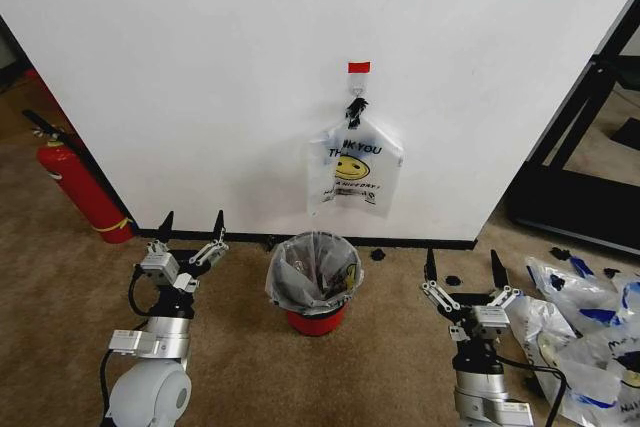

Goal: Pick up the garbage bag from the wall and place it over the trash bin.

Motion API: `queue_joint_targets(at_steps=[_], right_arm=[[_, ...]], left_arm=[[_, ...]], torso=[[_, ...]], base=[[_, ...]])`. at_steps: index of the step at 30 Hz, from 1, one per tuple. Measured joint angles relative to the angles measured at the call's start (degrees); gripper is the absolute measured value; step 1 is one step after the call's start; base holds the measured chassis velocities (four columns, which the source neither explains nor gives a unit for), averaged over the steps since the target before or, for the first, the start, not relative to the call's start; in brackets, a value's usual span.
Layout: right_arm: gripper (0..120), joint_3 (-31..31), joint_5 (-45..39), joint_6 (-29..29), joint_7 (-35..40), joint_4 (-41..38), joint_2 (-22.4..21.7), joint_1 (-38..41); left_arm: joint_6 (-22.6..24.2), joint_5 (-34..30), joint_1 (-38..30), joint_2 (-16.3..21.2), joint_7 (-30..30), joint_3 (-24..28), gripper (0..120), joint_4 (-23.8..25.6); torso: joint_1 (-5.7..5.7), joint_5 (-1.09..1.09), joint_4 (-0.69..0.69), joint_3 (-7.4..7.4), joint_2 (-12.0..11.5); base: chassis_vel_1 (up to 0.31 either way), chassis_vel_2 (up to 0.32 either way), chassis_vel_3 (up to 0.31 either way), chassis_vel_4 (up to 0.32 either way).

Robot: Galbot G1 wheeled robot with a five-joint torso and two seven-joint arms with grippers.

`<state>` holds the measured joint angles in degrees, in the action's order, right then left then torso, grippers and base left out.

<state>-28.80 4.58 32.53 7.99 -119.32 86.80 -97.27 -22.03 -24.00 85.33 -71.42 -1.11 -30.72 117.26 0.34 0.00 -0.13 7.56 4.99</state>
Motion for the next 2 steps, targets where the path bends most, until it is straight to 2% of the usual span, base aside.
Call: queue_joint_targets(at_steps=[2], right_arm=[[100,0.0,0.0,0.0,0.0,0.0,0.0,0.0]], left_arm=[[0.0,0.0,0.0,0.0,0.0,0.0,100,0.0]], torso=[[0.00,0.00,0.00,0.00,0.0]], base=[[0.000,0.000,0.000,0.000]])
